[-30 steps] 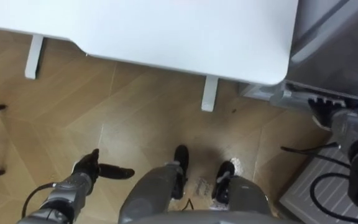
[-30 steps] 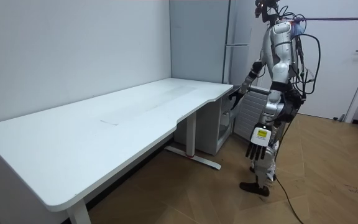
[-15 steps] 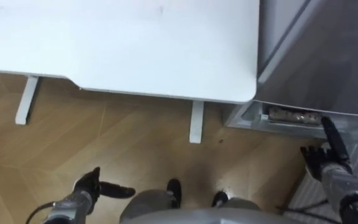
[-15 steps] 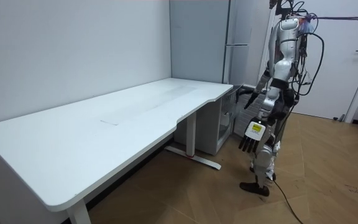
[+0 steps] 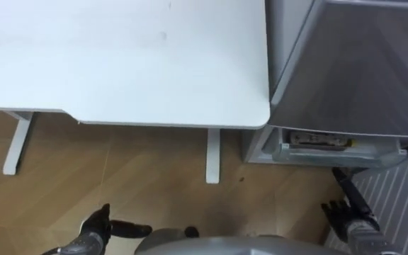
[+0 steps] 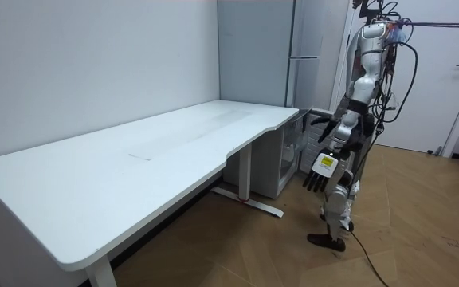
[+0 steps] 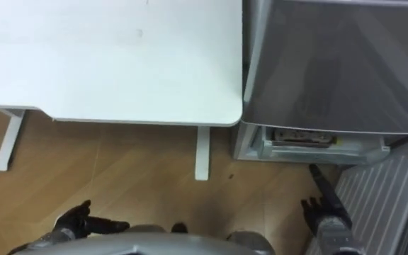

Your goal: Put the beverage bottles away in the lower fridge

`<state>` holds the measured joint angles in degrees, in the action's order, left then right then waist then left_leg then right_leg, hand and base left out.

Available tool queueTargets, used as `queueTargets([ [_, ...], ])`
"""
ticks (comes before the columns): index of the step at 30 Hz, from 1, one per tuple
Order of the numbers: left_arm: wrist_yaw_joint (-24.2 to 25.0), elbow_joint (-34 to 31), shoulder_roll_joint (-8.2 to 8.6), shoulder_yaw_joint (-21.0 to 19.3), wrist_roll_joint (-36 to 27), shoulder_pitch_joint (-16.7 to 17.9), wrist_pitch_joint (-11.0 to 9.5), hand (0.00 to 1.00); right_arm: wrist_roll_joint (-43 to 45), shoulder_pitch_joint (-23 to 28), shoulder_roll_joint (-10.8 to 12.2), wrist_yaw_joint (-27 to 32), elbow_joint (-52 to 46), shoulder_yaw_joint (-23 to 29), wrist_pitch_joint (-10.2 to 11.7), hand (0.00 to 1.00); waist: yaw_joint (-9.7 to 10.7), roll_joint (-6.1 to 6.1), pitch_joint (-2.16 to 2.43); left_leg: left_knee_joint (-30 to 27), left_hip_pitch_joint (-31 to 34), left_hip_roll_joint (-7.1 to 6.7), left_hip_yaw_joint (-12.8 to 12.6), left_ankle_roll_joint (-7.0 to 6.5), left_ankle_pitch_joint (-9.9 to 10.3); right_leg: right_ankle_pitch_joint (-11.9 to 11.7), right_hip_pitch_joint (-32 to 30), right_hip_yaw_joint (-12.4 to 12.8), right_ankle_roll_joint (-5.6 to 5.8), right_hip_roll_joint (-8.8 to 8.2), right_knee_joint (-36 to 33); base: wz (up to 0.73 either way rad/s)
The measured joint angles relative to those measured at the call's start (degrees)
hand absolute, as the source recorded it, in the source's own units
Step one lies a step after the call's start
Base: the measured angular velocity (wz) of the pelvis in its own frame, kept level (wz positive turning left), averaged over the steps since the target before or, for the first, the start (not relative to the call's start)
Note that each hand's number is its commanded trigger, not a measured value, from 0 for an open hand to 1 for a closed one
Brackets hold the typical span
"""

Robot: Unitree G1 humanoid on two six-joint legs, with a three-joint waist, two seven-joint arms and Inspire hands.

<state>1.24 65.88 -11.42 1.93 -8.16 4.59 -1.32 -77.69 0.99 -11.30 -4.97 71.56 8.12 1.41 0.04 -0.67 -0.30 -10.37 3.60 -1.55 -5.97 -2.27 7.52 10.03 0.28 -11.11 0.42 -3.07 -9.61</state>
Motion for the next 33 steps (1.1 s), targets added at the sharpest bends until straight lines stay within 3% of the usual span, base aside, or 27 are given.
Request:
queueTargets([
  [7, 0.2, -0.3, 0.04, -0.8, 0.0, 1.8, -0.5, 0.0, 8.2, 2.4, 0.3, -1.4, 1.2, 0.1, -0.4, 0.0, 2.0, -0.76, 0.06, 0.1, -1.8, -0.11, -0.2, -0.04, 1.0, 0.2, 2.0, 0.3, 0.25, -0.01, 0.6, -0.01],
  [10, 0.0, -0.8, 0.12, -2.0, 0.1, 3.0, -0.5, 0.0, 12.3, 3.0, 0.4, -1.3, 2.0, 0.1, -1.6, 0.0, 2.3, -1.01, 0.08, 0.9, -3.0, -0.1, -0.5, 0.03, 1.0, 0.3, 2.8, 0.8, 0.3, 0.07, 1.0, -0.08],
  [17, -1.0, -0.5, 1.73, -5.8, 0.4, 4.0, -0.5, 0.0, 23.3, 4.4, 2.0, -0.9, 2.3, 0.8, -1.8, 0.0, 2.8, -1.56, -0.21, 0.9, -5.2, -0.01, -1.3, 0.05, 1.9, 0.7, 4.8, 2.4, 0.45, 0.19, 1.0, -0.08],
  [24, -1.0, -0.5, 1.78, -6.4, 0.4, 5.7, 0.5, 0.0, 27.9, 6.0, 2.3, 1.8, 3.7, 0.7, -2.9, 0.0, 3.0, -1.41, -0.03, 0.7, -6.3, -0.11, -1.5, -0.15, 2.5, 1.1, 5.6, 2.9, 0.8, 0.0, 1.0, -0.03],
  [27, -0.6, -0.6, 1.77, -6.4, 0.4, 5.8, 1.0, 0.0, 28.7, 6.7, 2.4, 3.0, 4.0, 0.7, -4.0, 0.0, 2.9, -0.83, 0.3, 0.7, -6.3, -0.12, -1.7, -0.17, 2.6, 1.1, 5.6, 3.0, 0.81, -0.01, 1.0, -0.01],
  [33, -0.6, -0.6, 1.87, -6.3, 0.8, 5.7, 1.4, 0.0, 28.8, 7.1, 2.7, 4.2, 4.9, 0.6, -4.0, 0.0, 3.0, -0.34, 0.19, 0.7, -7.0, -0.1, -1.9, -0.09, 3.0, 1.2, 6.2, 3.2, 0.81, 0.07, 1.0, -0.02],
])
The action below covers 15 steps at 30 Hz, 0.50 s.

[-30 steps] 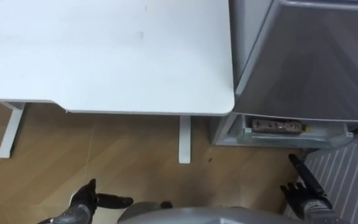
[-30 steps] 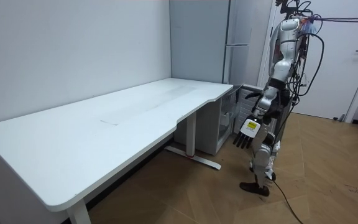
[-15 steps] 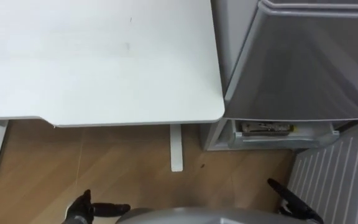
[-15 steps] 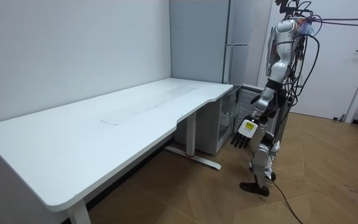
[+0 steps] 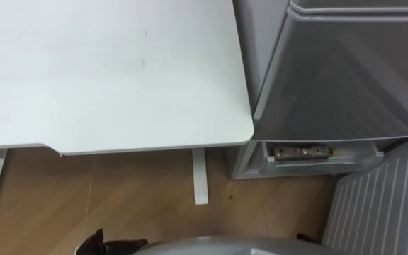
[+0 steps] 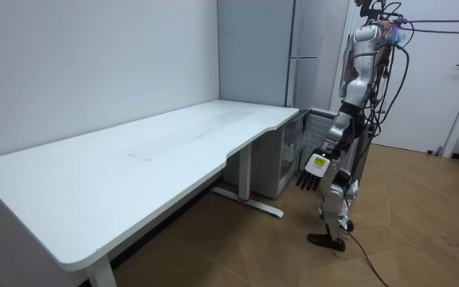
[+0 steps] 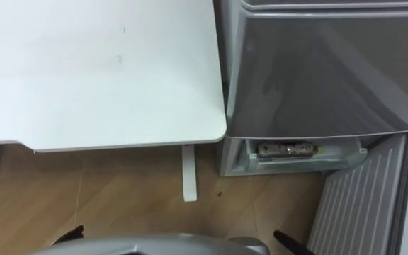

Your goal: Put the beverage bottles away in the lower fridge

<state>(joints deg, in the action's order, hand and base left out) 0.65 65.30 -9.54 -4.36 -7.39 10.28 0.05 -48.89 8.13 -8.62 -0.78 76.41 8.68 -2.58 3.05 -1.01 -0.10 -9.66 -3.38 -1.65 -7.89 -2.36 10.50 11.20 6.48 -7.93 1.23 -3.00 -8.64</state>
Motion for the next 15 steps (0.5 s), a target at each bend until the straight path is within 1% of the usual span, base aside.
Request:
queueTargets([
  [4, 0.0, 0.0, 0.11, 0.0, 0.7, -0.1, 0.4, 0.0, 0.0, 0.1, 0.1, 0.6, 0.3, 0.0, -0.1, 0.0, 0.1, 0.3, -0.27, 0.0, -0.3, -0.05, 0.0, -0.02, 0.2, 0.2, 0.3, 0.0, 0.08, -0.04, 0.1, 0.0],
  [9, 0.0, 0.0, 0.12, 0.0, 0.8, 0.0, 1.2, 0.0, 0.1, 0.2, 0.1, 0.8, 0.4, 0.0, -1.1, 0.0, 0.2, 0.72, -0.24, 0.1, -0.3, -0.04, 0.0, 0.01, 0.2, 0.3, 0.3, -0.1, 0.04, -0.02, 0.1, 0.0],
  [10, 0.0, 0.0, 0.13, 0.0, 0.8, 0.0, 1.3, 0.0, 0.1, 0.2, 0.1, 0.8, 0.4, 0.0, -1.2, 0.0, 0.2, 0.83, -0.31, 0.1, -0.3, -0.03, 0.0, 0.02, 0.2, 0.3, 0.3, -0.1, 0.03, -0.01, 0.1, 0.0],
  [15, 0.0, 0.0, 0.2, 0.0, 0.8, 0.0, 1.3, 0.0, 0.0, 0.3, 0.1, 0.8, 0.3, 0.0, -1.2, 0.0, 0.2, 0.81, -0.3, 0.1, -0.3, -0.01, 0.1, 0.03, 0.2, 0.3, 0.4, 0.0, 0.03, -0.01, 0.1, 0.0],
])
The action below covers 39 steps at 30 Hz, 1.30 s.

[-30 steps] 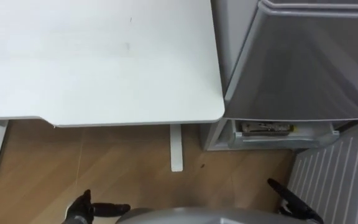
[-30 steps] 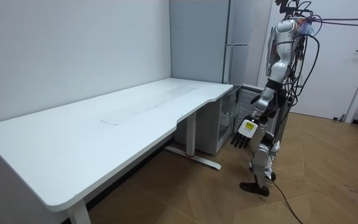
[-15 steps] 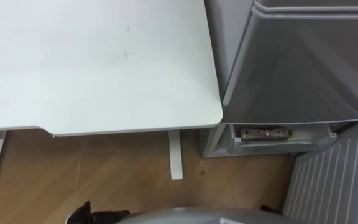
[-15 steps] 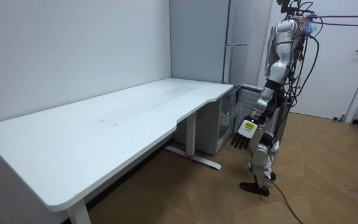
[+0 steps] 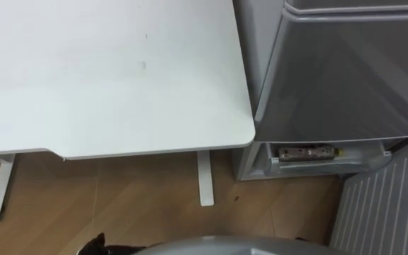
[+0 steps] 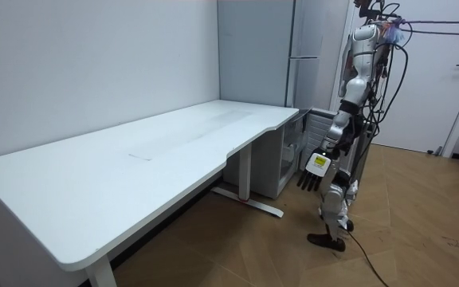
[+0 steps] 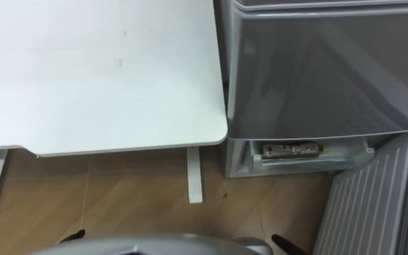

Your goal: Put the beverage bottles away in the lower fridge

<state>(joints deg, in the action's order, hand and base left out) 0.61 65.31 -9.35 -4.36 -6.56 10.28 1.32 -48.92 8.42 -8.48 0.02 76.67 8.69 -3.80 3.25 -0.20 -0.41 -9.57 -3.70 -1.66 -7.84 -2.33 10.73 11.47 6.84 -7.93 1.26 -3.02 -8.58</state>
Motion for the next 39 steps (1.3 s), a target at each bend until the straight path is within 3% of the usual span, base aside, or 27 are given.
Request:
queueTargets([
  [7, 0.1, 0.0, -0.01, 0.1, 1.1, 0.1, 0.5, 0.0, -3.2, -1.5, 0.0, 0.2, -0.6, 0.9, -0.9, 0.0, 0.0, 0.26, 0.08, -0.3, 0.4, 0.38, 0.0, -0.01, 0.0, 0.0, -0.5, 0.0, -0.02, -0.02, -0.4, 0.0],
  [10, 0.3, 0.0, -0.02, 0.3, 1.2, -0.7, 0.8, 0.0, -11.1, -4.1, -0.2, 0.3, -0.6, 2.4, -1.1, 0.0, 0.0, 0.97, 0.51, -1.9, 3.2, 0.39, 0.1, -0.13, 0.1, 0.0, -2.9, -0.2, -0.11, -0.09, -1.6, 0.03],
  [15, 1.2, 2.0, -0.34, 2.6, 1.0, -4.2, 0.8, 0.0, -24.4, -9.2, -0.4, -0.3, -0.7, 4.0, -0.4, 0.0, -0.2, 1.58, -0.02, -5.5, 8.2, 0.74, 0.3, -0.52, 0.4, 1.1, -8.6, -1.0, -0.31, -0.71, -7.1, 0.05],
  [20, 1.2, 4.6, -0.61, 3.5, 1.2, -10.0, -0.5, 0.0, -31.3, -17.5, -0.5, -2.8, -0.6, 5.1, 1.5, 0.0, -1.2, 2.55, -0.99, -14.4, 19.9, 0.88, 0.2, -1.22, 1.3, 3.0, -20.8, -0.3, -0.72, -1.66, -17.3, 0.01],
  [25, 0.2, 6.4, -1.65, 4.8, -0.7, -13.9, -1.7, 0.0, -39.1, -22.6, -1.0, -3.9, -0.3, 5.0, 2.6, 0.0, -2.6, 1.53, -1.73, -21.6, 30.9, 0.88, 0.2, -1.46, 2.1, 5.8, -33.0, 0.5, -0.98, -2.99, -26.8, 0.05],
  [32, -0.5, 6.9, -2.41, 9.2, -3.0, -17.1, -1.6, 0.0, -43.3, -27.9, -5.0, -4.3, -0.3, 5.0, 4.0, 0.0, -4.3, 0.75, -1.86, -27.9, 45.7, 0.85, 0.1, -2.21, 1.1, 5.3, -47.9, 0.8, -1.04, -3.99, -34.2, 0.05],
  [35, -2.0, 6.6, -4.19, 10.5, -3.1, -20.3, -1.8, 0.0, -45.3, -31.6, -6.8, -4.1, -1.3, 5.0, 5.1, 0.0, -5.1, -0.05, -2.26, -33.0, 53.5, 0.51, 0.3, -2.52, 1.5, 6.5, -55.7, 0.8, -1.66, -5.02, -40.4, 0.16],
  [39, -2.8, 6.5, -6.09, 12.5, -5.0, -21.1, -3.3, 0.0, -45.3, -34.4, -8.9, -4.3, -1.4, 3.7, 5.0, 0.0, -5.3, -0.22, -2.22, -38.3, 60.4, -0.01, 1.1, -2.5, 2.4, 8.1, -62.1, 0.2, -2.08, -5.92, -45.6, 0.17],
])
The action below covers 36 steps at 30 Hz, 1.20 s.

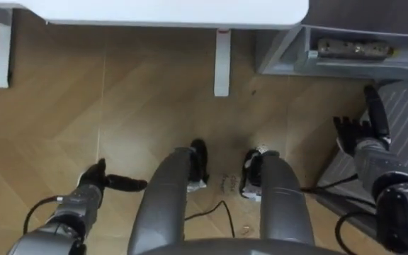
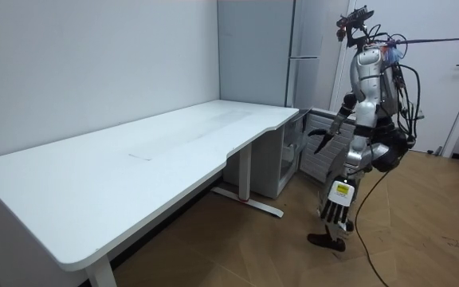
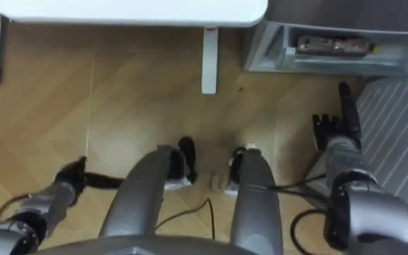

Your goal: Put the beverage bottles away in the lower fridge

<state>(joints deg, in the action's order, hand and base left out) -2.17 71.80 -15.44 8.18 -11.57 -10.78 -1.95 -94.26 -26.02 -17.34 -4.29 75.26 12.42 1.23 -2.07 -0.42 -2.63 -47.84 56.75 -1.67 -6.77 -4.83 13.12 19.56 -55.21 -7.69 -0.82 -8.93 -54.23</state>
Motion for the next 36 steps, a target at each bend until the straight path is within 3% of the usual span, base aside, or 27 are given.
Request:
queueTargets([
  [3, -0.3, 0.2, -1.44, 2.1, -0.3, 0.4, 0.7, 0.0, -1.0, -0.1, -1.2, -1.5, -0.2, -1.9, 0.1, 0.0, -0.5, -0.06, 0.03, -4.5, 4.3, 0.08, 0.9, 0.1, 1.3, 1.3, -3.6, -0.5, -0.35, -0.3, -3.9, 0.12],
  [5, -1.0, 0.1, -1.51, 4.0, -0.6, 0.4, 1.1, 0.0, -2.4, -0.2, -2.6, -2.4, -0.8, -3.1, 0.1, 0.0, -1.4, -0.05, 0.04, -8.2, 7.6, 0.05, 0.9, -0.08, 2.6, 2.7, -6.6, -0.3, -0.36, -0.8, -7.6, 0.05],
  [10, -1.2, 0.1, -1.57, 3.8, -1.7, 0.5, 0.9, 0.0, -2.3, -2.1, -4.1, -2.9, -2.3, -3.4, 0.5, 0.0, -2.1, -0.37, 0.02, -13.0, 11.5, -0.63, 0.9, -0.4, 4.0, 4.9, -10.1, -0.3, -0.3, -2.18, -12.9, 0.12],
  [15, -1.2, 0.1, -2.02, 3.8, -3.7, 1.1, 0.6, 0.0, -2.2, -5.1, -5.1, -4.3, -2.7, -3.4, 0.5, 0.0, -2.3, -1.12, -0.04, -14.4, 12.8, -1.23, 1.4, -0.46, 4.1, 6.0, -11.0, -0.8, -0.42, -3.14, -14.6, 0.11],
  [17, -1.0, 0.1, -2.22, 4.1, -4.7, 1.4, 0.7, 0.0, -2.2, -5.1, -5.3, -3.9, -2.5, -3.4, 0.5, 0.0, -1.9, -1.2, -0.07, -14.9, 13.7, -2.11, 2.6, -0.34, 4.0, 6.4, -11.0, -1.9, -0.73, -4.08, -15.0, 0.24],
  [21, -0.8, -0.2, -2.37, 4.8, -4.7, 2.2, 0.9, 0.0, -2.5, -5.0, -5.4, -3.8, -2.4, -3.4, 0.6, 0.0, -1.5, -2.05, -0.18, -15.2, 14.3, -2.74, 2.6, -0.42, 4.1, 7.2, -11.7, -1.9, -0.27, -5.07, -16.1, 0.15],
  [23, -0.8, -1.2, -3.03, 5.0, -4.7, 2.5, 0.8, 0.0, -2.5, -5.1, -5.6, -2.9, -2.4, -3.4, 0.7, 0.0, -1.4, -2.67, -0.28, -15.2, 14.4, -3.19, 2.4, -0.44, 4.1, 7.4, -11.8, -2.0, -0.46, -6.04, -16.5, 0.09],
  [27, -1.0, -2.0, -4.58, 4.9, -4.7, 3.3, 0.0, 0.0, -2.4, -6.0, -6.1, -0.4, -2.4, -3.4, 0.6, 0.0, -1.6, -3.1, -0.26, -15.2, 14.4, -3.29, 2.5, -0.5, 4.1, 7.6, -11.7, -2.2, -0.23, -5.96, -16.5, 0.01],
  [32, -1.0, -2.7, -6.41, 4.8, -4.7, 6.2, -0.1, 0.0, -2.4, -6.5, -6.5, 1.5, -2.6, -3.5, 0.7, 0.0, -1.7, -3.61, -0.34, -15.1, 14.1, -4.01, 2.7, -0.5, 4.1, 8.2, -11.6, -1.9, 0.11, -6.31, -17.0, 0.08],
  [36, -0.9, -5.2, -6.41, 4.4, -4.7, 9.9, -0.6, 0.0, -2.4, -6.5, -7.2, 4.5, -6.1, -4.1, 0.7, 0.0, -1.6, -4.02, -0.43, -15.1, 14.2, -4.26, 2.6, -0.5, 4.1, 8.7, -11.8, -1.8, 0.08, -6.99, -17.5, 0.05],
])
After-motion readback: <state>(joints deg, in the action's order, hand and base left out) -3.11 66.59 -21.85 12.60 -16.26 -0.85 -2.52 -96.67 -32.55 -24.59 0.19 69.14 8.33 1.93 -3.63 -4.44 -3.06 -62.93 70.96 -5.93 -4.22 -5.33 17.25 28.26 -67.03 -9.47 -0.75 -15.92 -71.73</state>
